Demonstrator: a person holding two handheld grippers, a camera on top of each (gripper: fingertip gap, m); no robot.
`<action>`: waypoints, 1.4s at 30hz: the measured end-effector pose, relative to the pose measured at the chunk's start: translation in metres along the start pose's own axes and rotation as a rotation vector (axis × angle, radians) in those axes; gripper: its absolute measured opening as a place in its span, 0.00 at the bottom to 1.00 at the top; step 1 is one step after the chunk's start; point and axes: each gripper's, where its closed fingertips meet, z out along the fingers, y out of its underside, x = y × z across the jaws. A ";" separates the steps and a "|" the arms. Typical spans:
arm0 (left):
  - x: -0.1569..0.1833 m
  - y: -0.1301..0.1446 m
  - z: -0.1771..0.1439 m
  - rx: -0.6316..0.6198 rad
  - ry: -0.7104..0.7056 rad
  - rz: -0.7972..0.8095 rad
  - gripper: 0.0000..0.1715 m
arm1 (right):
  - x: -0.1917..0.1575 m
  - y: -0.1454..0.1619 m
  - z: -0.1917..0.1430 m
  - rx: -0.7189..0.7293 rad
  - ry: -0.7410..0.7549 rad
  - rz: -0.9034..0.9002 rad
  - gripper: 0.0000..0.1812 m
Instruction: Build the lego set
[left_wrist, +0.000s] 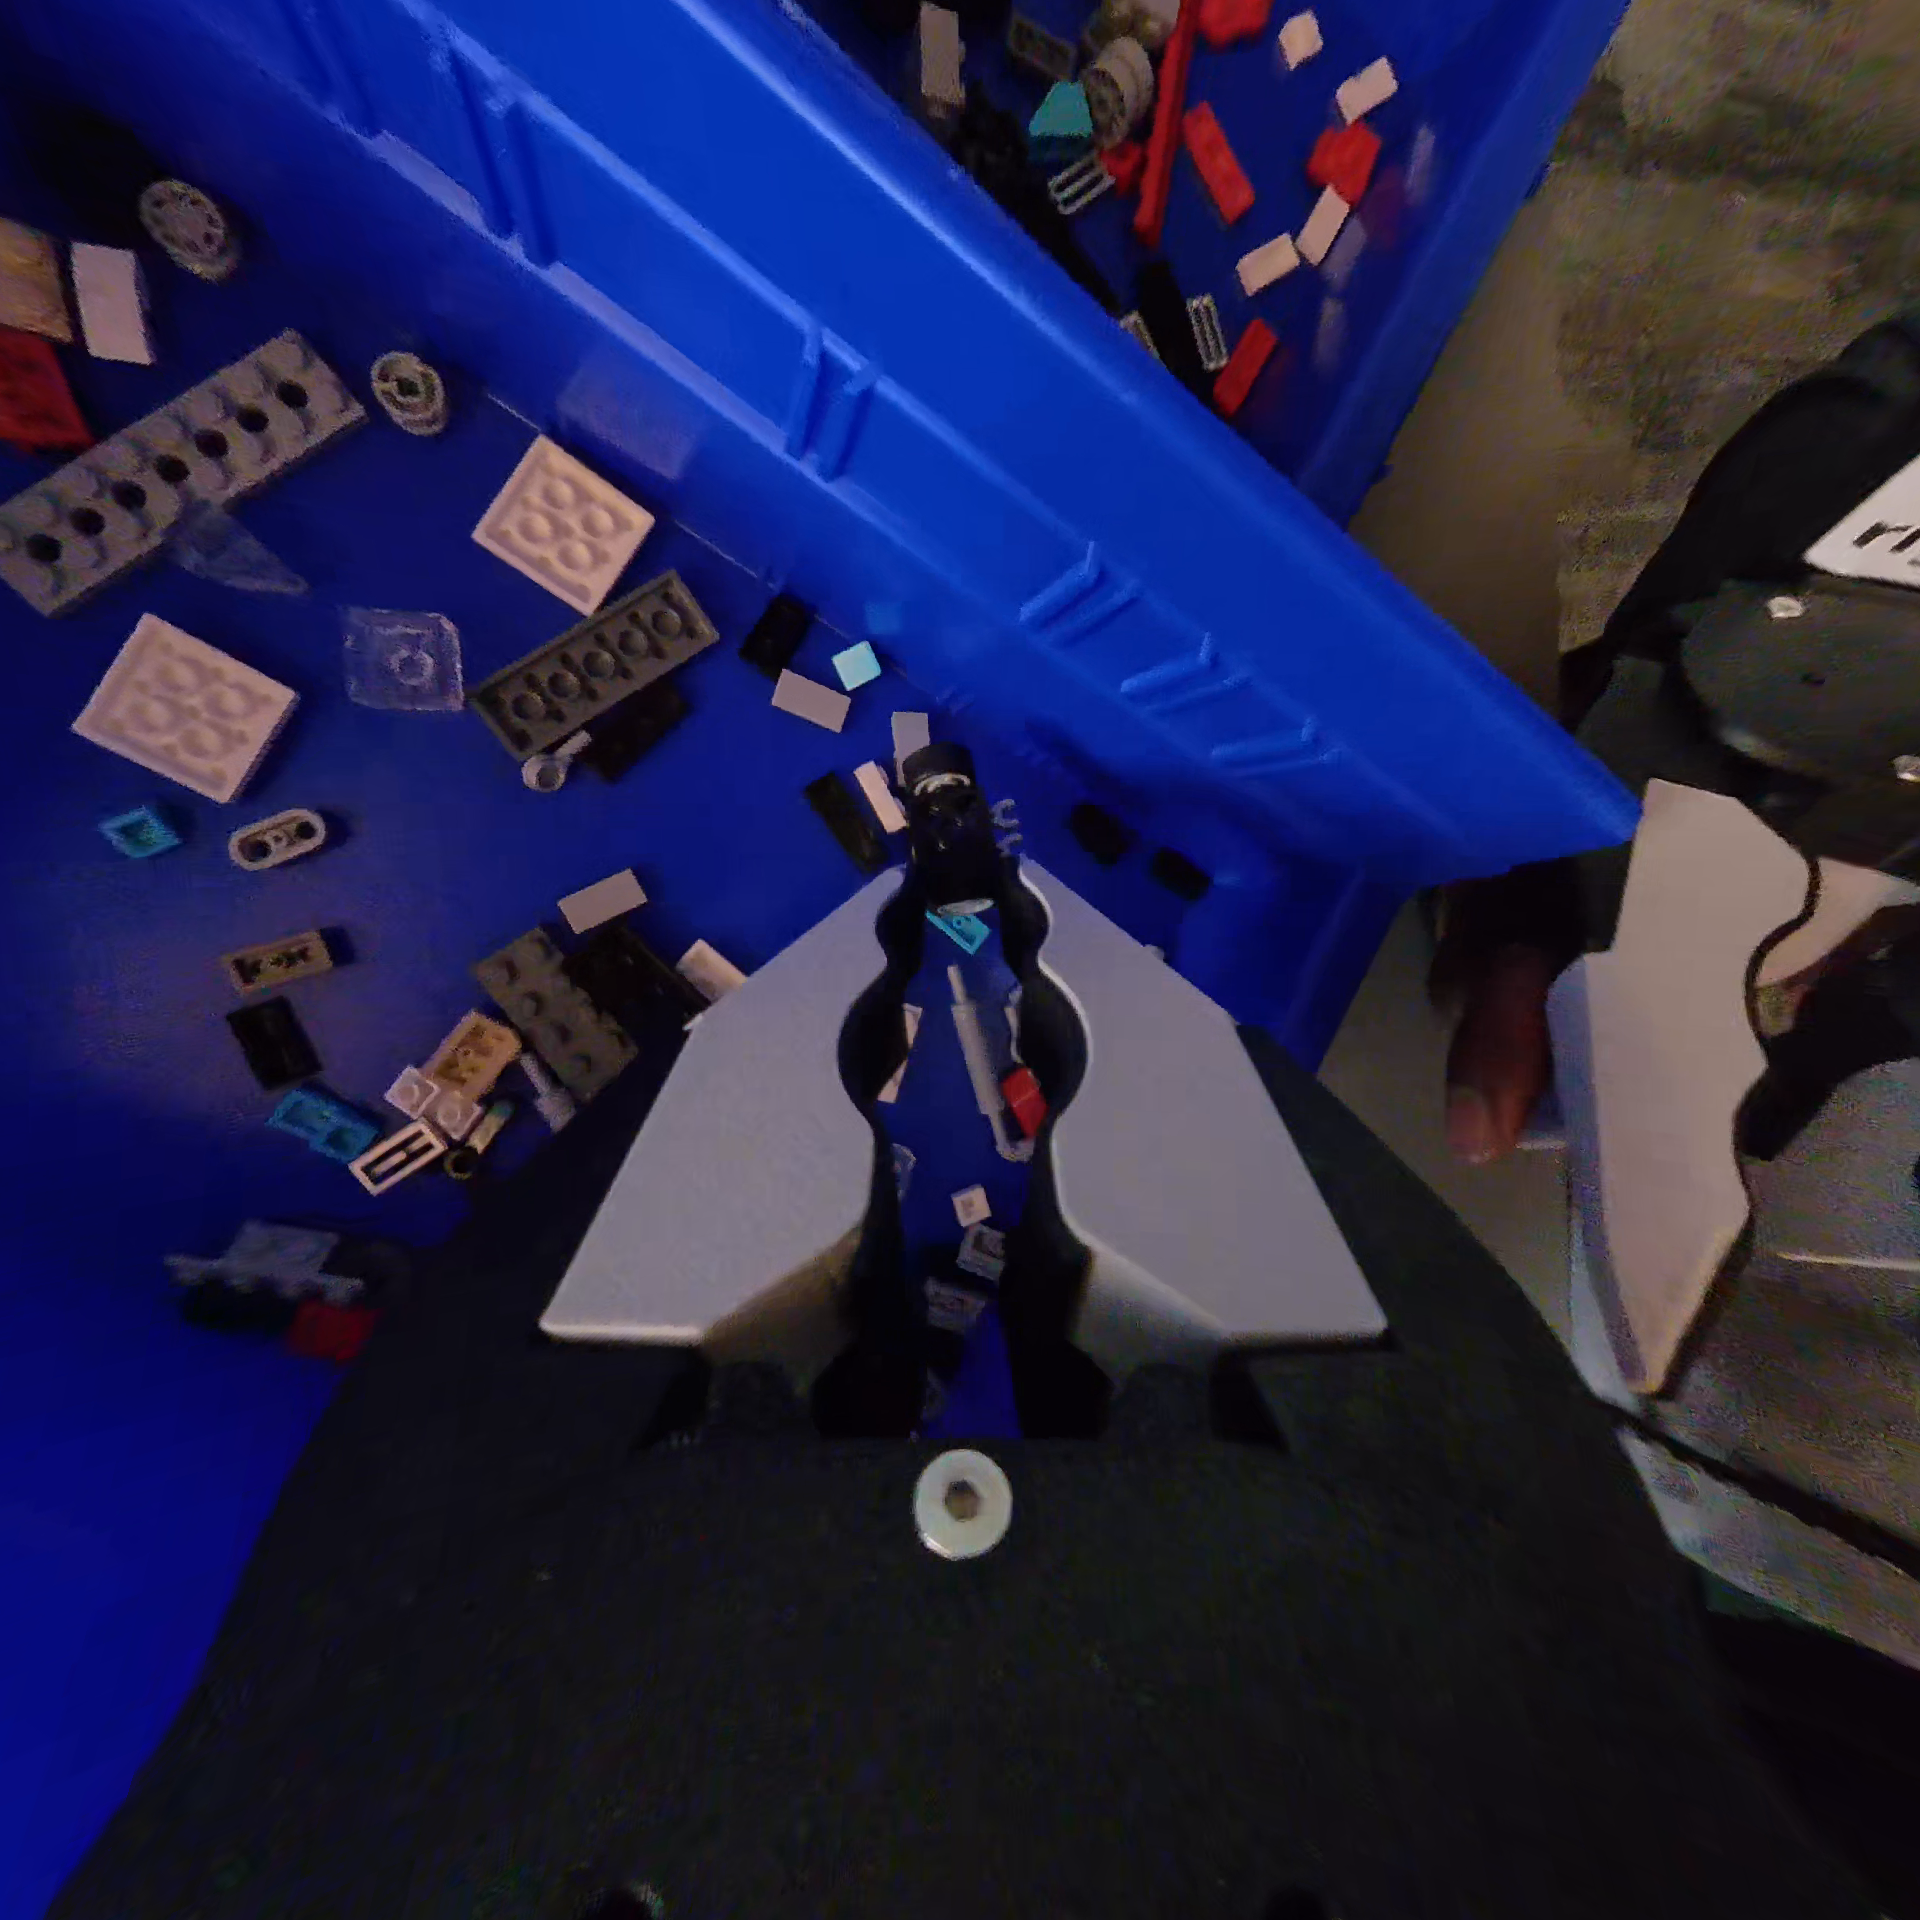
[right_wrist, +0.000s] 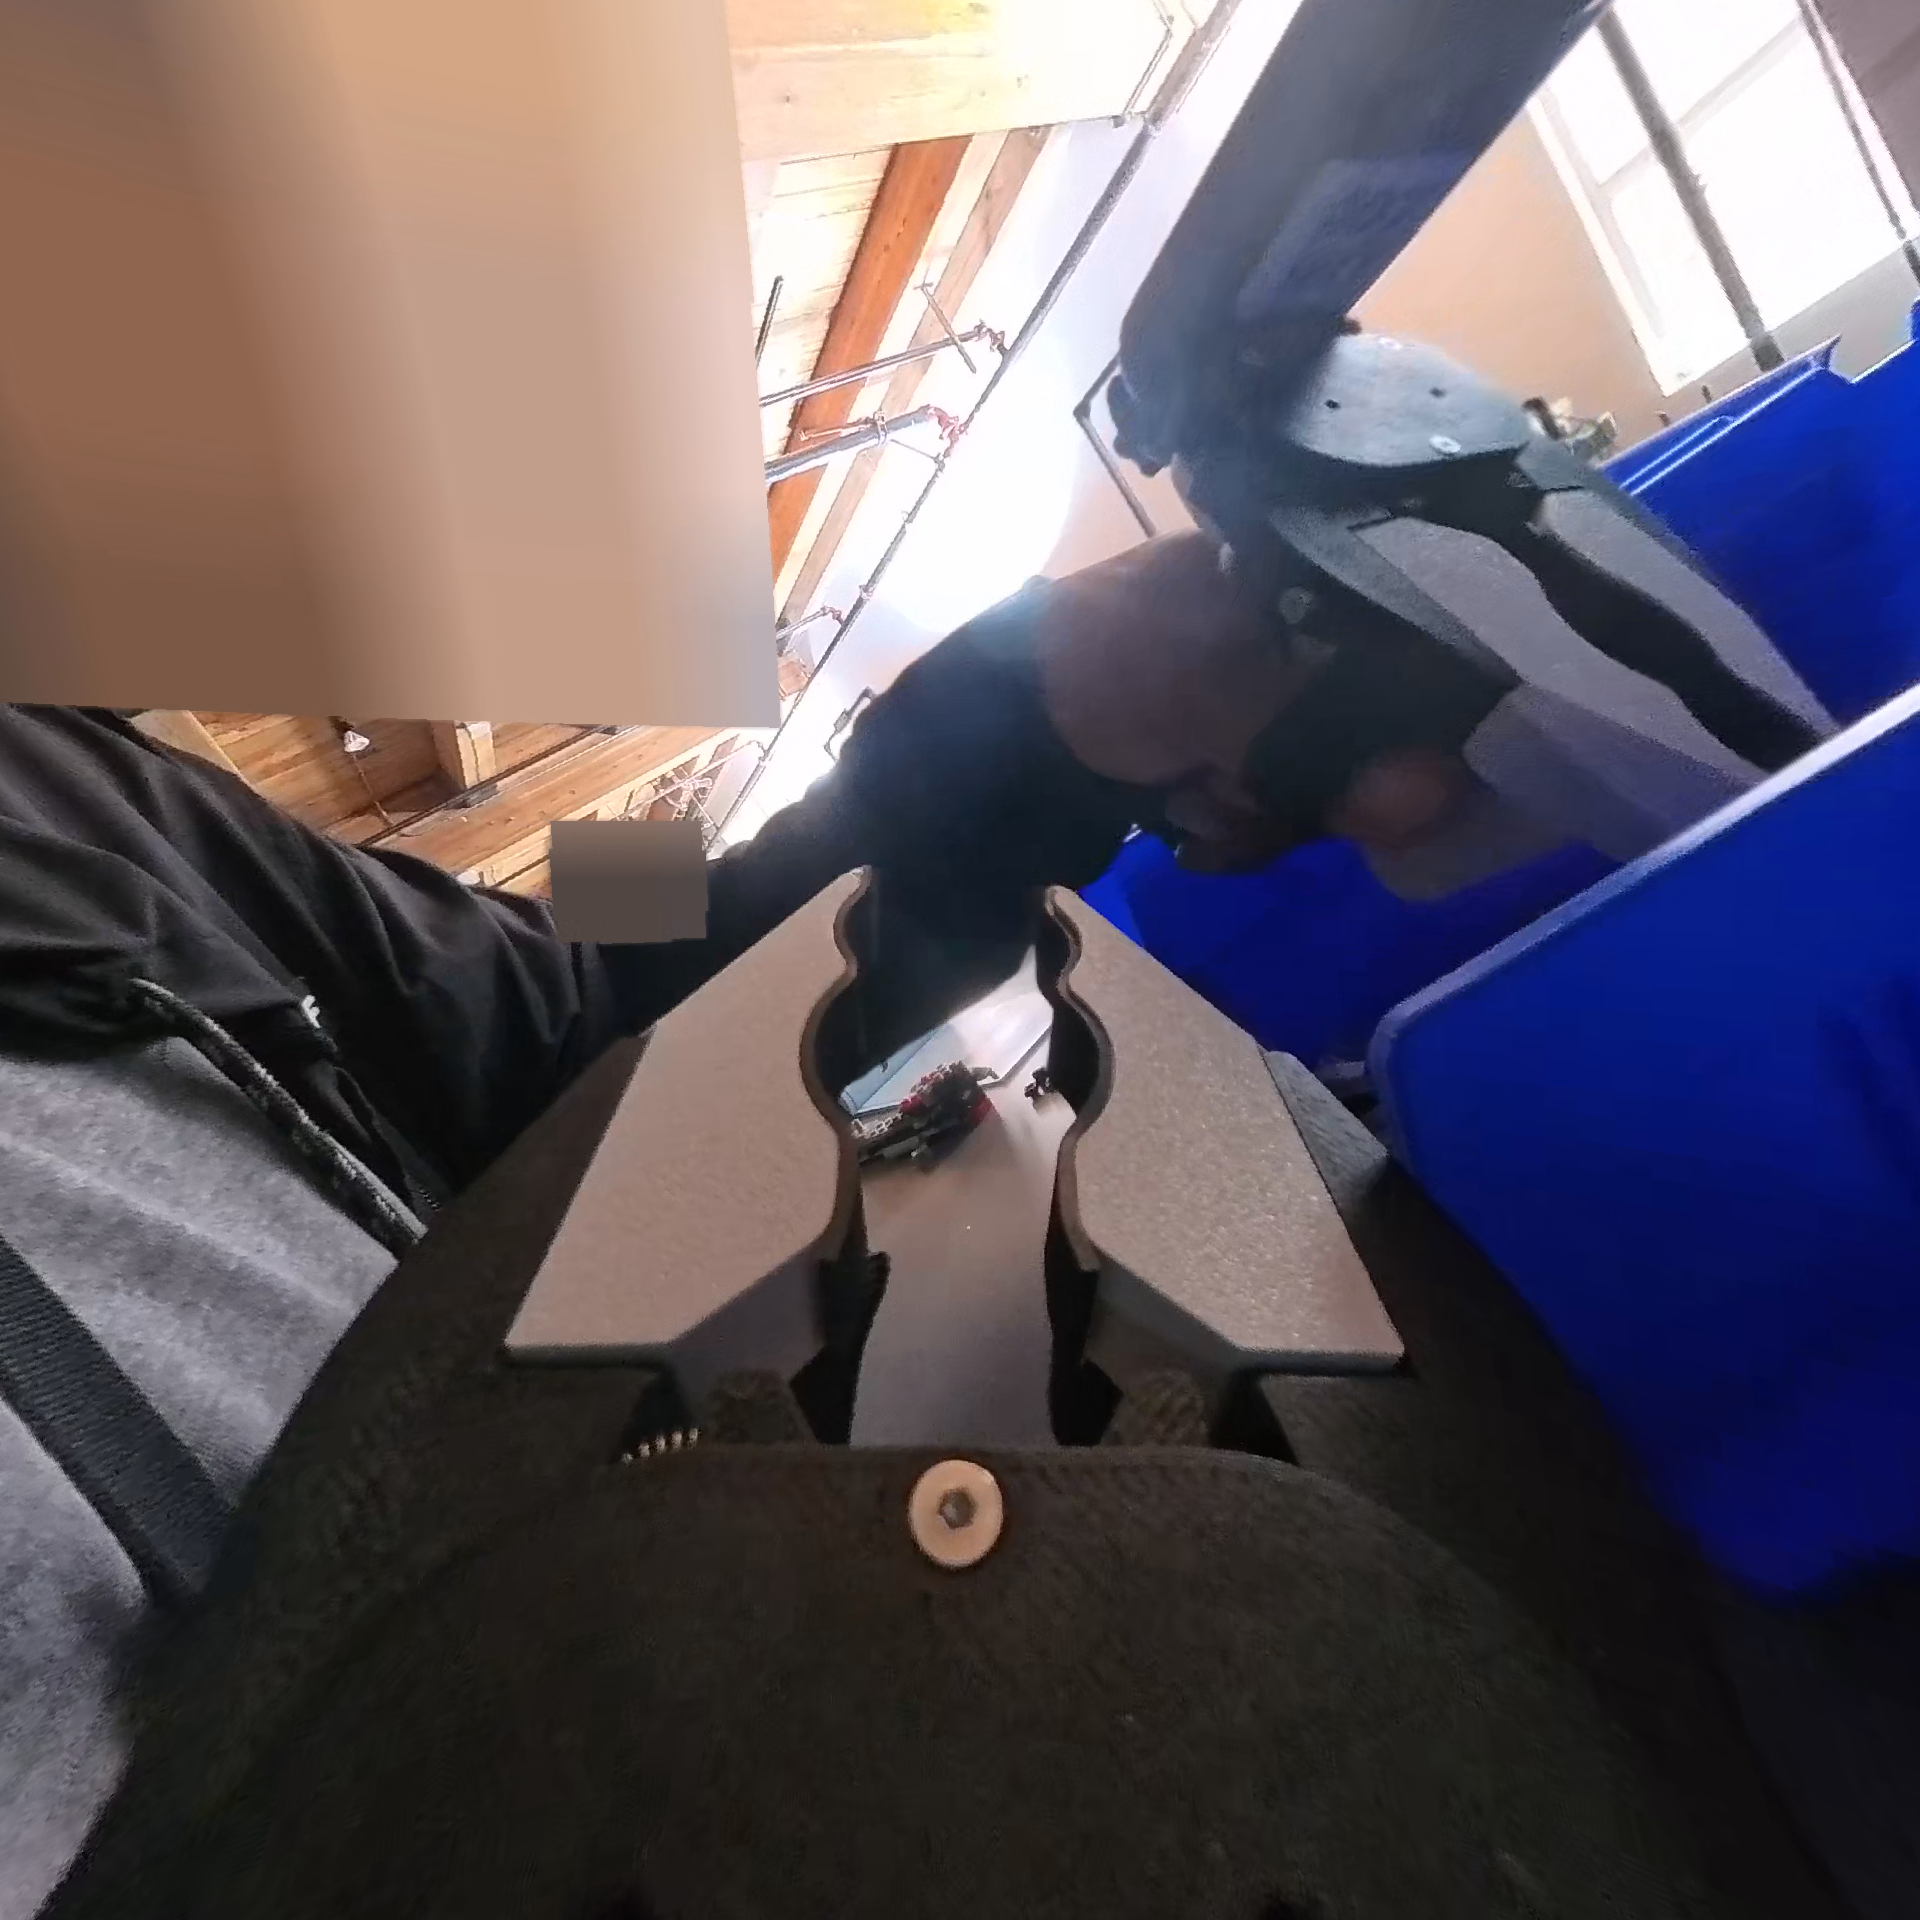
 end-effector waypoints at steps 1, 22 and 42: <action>0.001 0.000 -0.003 0.013 0.000 -0.011 0.08 | 0.000 0.000 0.000 0.000 0.001 0.000 0.17; 0.050 0.019 -0.100 0.762 0.168 -0.504 0.08 | 0.001 0.011 0.008 -0.059 0.096 -0.118 0.19; 0.099 0.134 -0.115 1.265 0.139 -0.593 0.08 | -0.014 0.070 0.049 -0.189 0.146 0.185 0.19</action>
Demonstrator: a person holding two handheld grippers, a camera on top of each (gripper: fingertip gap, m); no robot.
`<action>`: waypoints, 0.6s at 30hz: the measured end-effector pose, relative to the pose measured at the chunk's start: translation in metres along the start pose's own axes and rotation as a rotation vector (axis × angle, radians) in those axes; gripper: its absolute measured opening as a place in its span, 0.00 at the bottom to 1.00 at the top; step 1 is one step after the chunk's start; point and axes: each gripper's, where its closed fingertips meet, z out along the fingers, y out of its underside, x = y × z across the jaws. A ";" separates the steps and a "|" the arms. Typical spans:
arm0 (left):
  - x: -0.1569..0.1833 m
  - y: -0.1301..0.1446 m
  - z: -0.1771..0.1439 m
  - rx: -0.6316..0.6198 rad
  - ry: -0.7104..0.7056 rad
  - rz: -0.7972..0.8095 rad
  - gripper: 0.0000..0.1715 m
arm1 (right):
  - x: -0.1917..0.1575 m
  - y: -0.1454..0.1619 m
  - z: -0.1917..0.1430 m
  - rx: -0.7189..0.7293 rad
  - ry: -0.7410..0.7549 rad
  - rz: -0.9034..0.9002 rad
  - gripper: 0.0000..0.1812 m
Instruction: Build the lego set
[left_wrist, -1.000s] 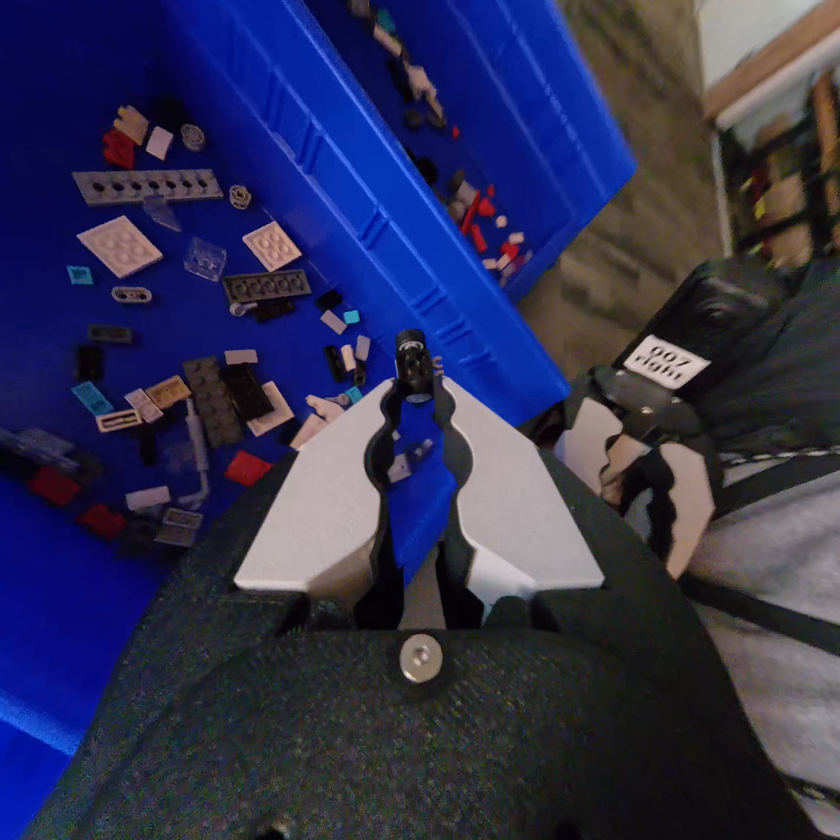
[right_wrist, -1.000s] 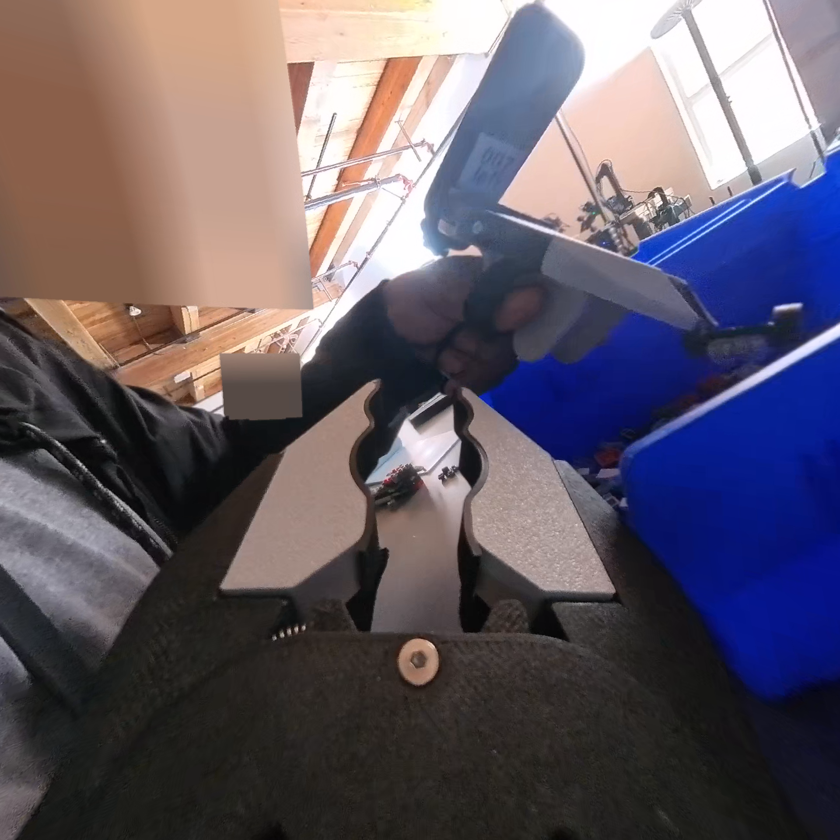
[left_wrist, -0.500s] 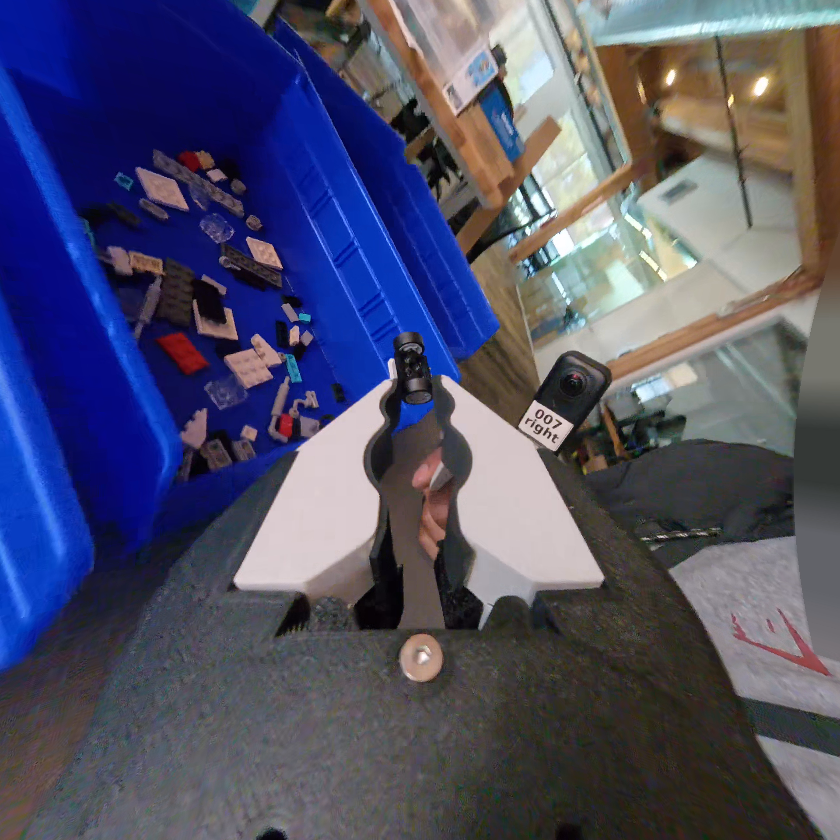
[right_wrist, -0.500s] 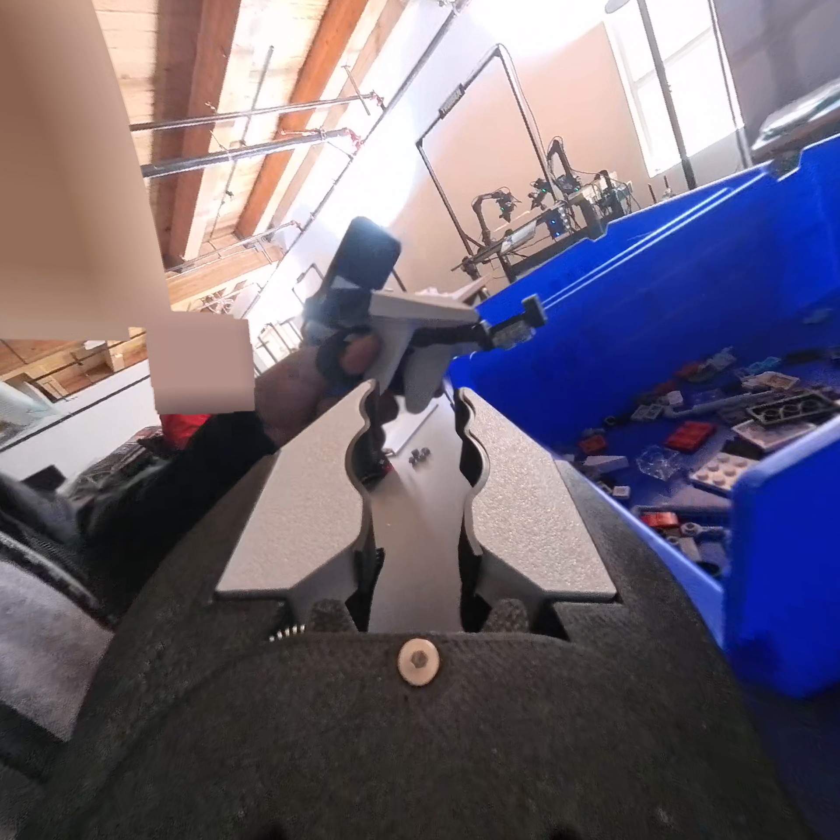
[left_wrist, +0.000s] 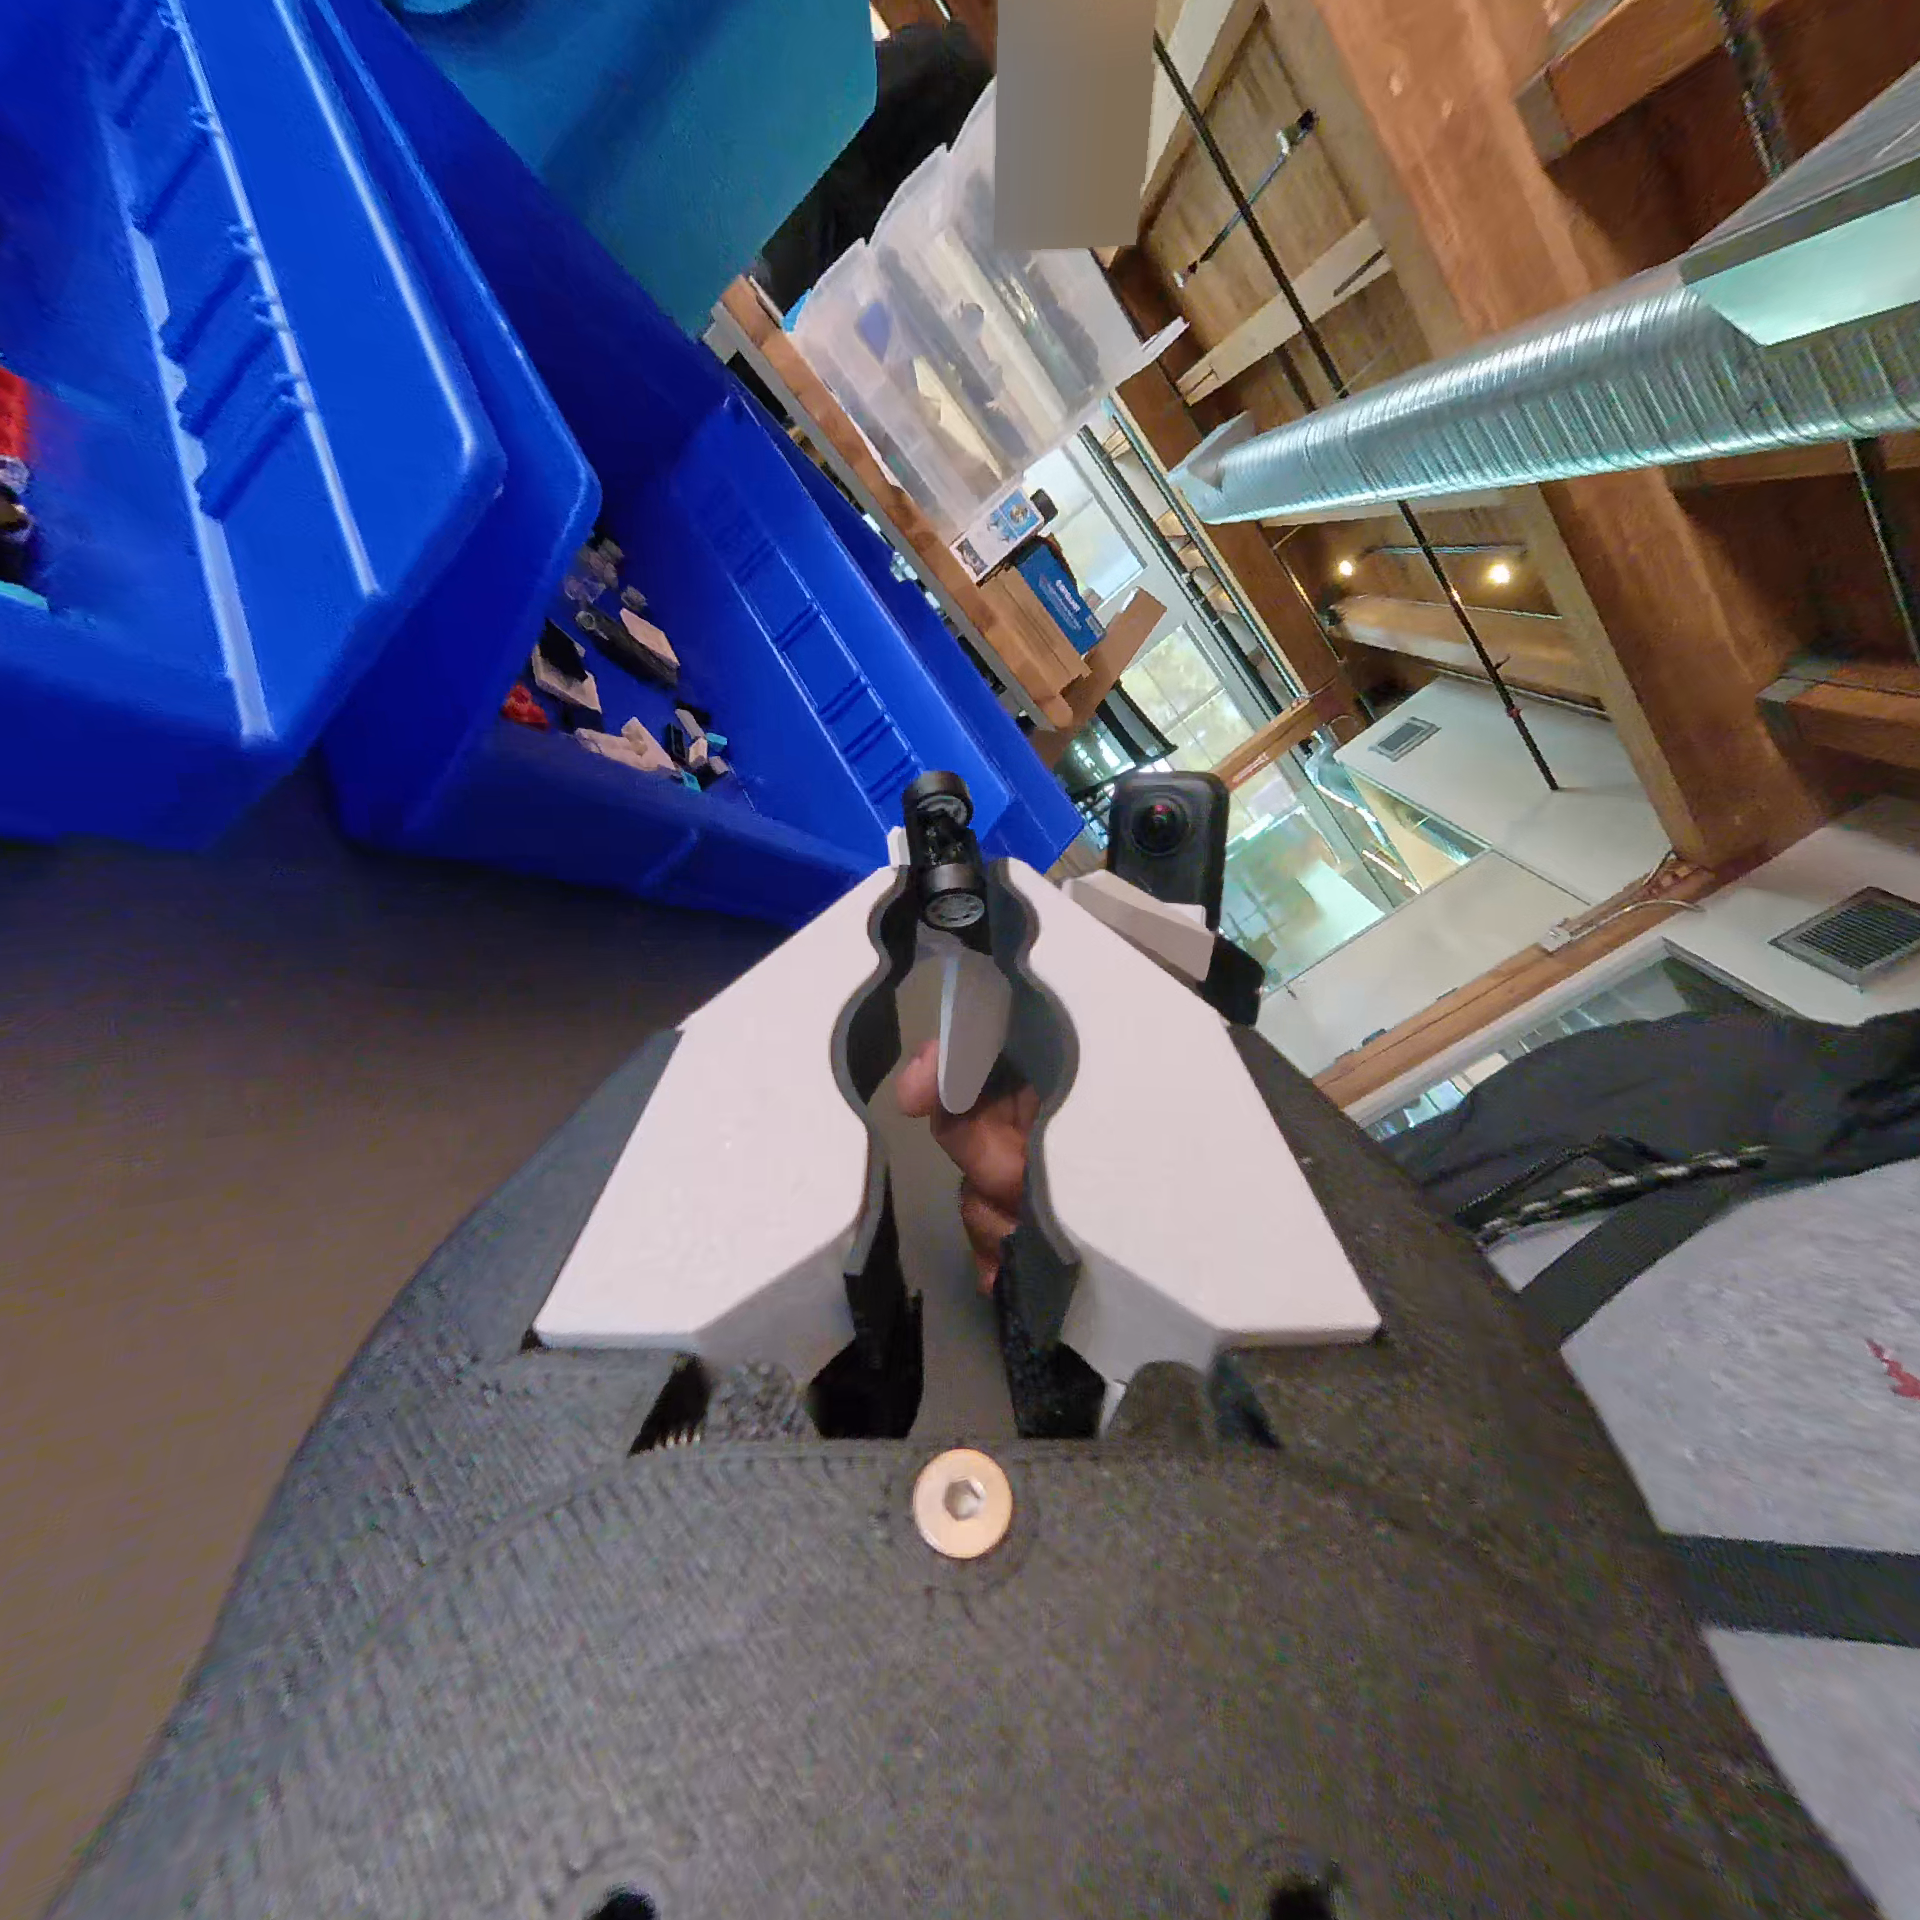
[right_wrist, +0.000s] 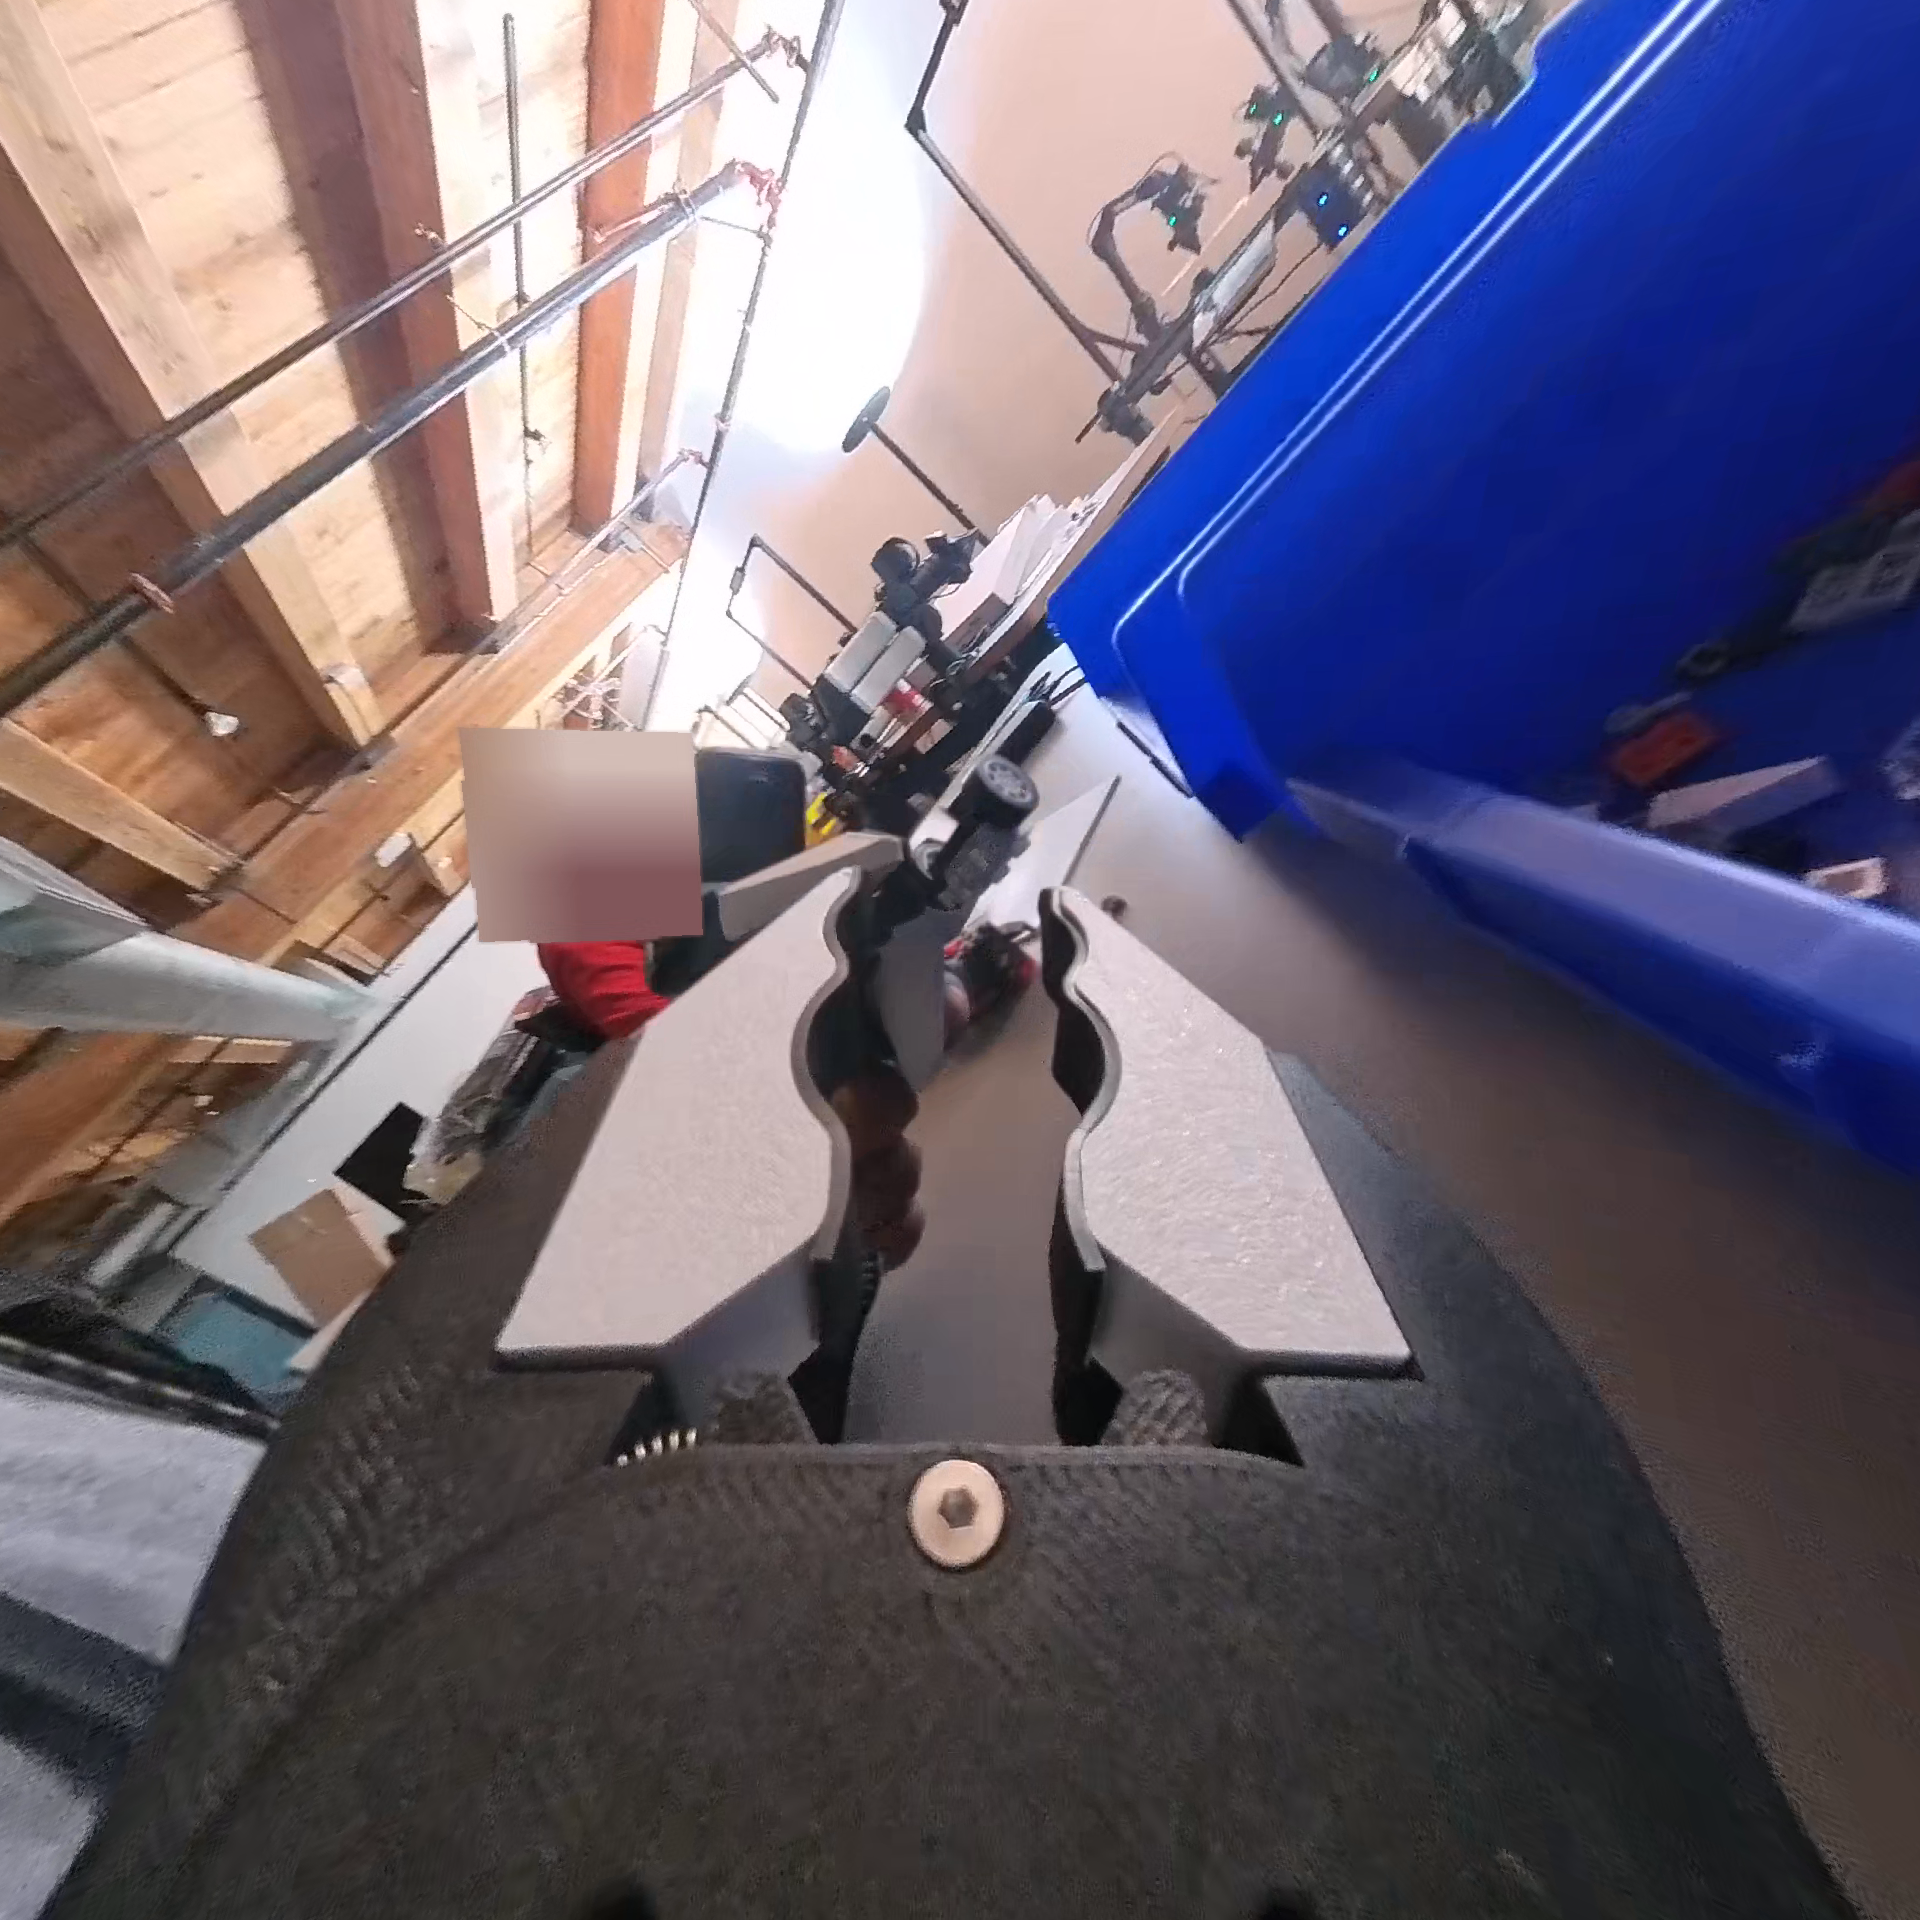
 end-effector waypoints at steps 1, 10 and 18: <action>0.000 0.001 -0.003 0.002 0.004 0.009 0.08 | -0.001 0.003 0.002 -0.007 -0.004 0.017 0.18; -0.003 0.010 -0.015 -0.028 0.027 0.027 0.08 | -0.003 0.016 0.014 -0.043 0.003 -0.019 0.07; -0.016 0.007 -0.024 -0.110 -0.022 0.005 0.12 | -0.001 0.015 0.020 -0.111 0.081 -0.397 0.07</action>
